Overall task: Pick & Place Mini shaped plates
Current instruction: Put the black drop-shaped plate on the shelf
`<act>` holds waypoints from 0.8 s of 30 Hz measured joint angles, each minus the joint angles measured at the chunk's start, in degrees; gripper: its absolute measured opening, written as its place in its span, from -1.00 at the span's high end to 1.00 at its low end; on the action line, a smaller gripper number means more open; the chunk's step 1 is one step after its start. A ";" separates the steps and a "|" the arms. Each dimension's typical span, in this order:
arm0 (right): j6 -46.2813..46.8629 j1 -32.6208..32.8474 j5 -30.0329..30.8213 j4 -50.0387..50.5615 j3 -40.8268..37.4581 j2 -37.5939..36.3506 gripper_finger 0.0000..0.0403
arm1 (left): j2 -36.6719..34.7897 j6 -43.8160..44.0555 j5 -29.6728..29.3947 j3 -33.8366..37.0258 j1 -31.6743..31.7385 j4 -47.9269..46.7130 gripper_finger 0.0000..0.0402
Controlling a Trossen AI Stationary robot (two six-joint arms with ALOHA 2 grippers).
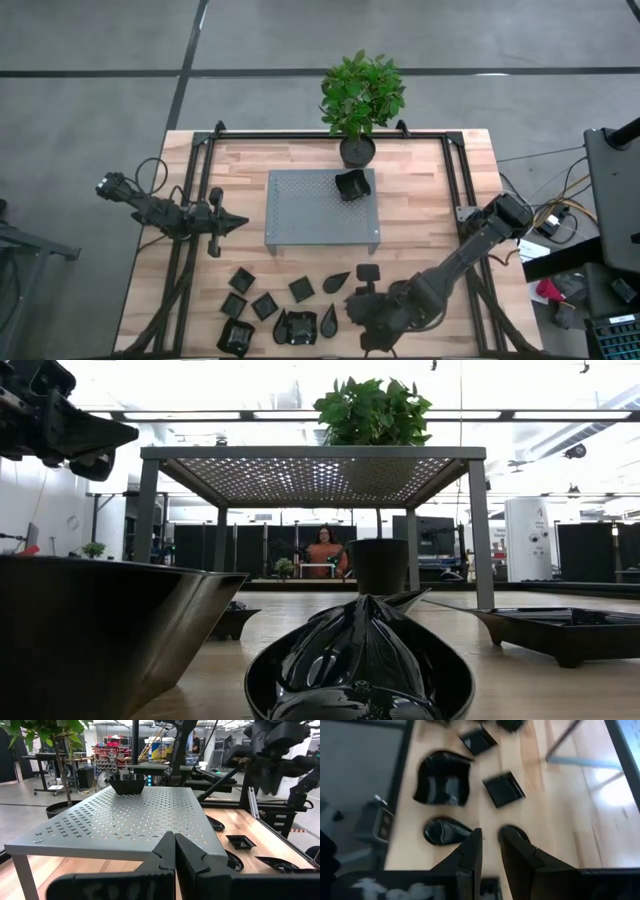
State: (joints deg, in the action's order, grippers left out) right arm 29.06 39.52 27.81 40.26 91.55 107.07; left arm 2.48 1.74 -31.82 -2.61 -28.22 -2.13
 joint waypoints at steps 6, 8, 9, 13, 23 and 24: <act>-4.04 -0.04 -0.77 -7.62 -1.39 0.00 0.71 | 0.00 -0.02 0.00 0.00 0.01 0.02 1.00; -3.98 -0.10 -0.70 -7.88 -1.63 0.00 0.71 | 0.00 -0.02 0.01 0.00 -0.01 0.02 1.00; -3.79 -0.10 -0.70 -8.06 -1.79 0.00 0.71 | 0.00 -0.01 -0.01 0.00 -0.01 0.02 1.00; -2.38 -0.15 -0.85 -7.92 -2.41 0.00 0.72 | 0.00 -0.01 -0.01 0.00 0.01 0.00 1.00; 10.73 1.54 -5.91 7.65 -2.82 0.00 0.72 | 0.00 -0.02 -0.01 0.00 -0.01 0.01 1.00; 12.35 1.78 -7.18 8.61 -3.33 0.00 0.72 | 0.00 -0.02 0.00 0.00 -0.01 0.02 1.00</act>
State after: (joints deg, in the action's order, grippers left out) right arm 41.41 41.30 20.63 48.87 88.21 107.07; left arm 2.48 1.72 -31.82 -2.61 -28.23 -2.11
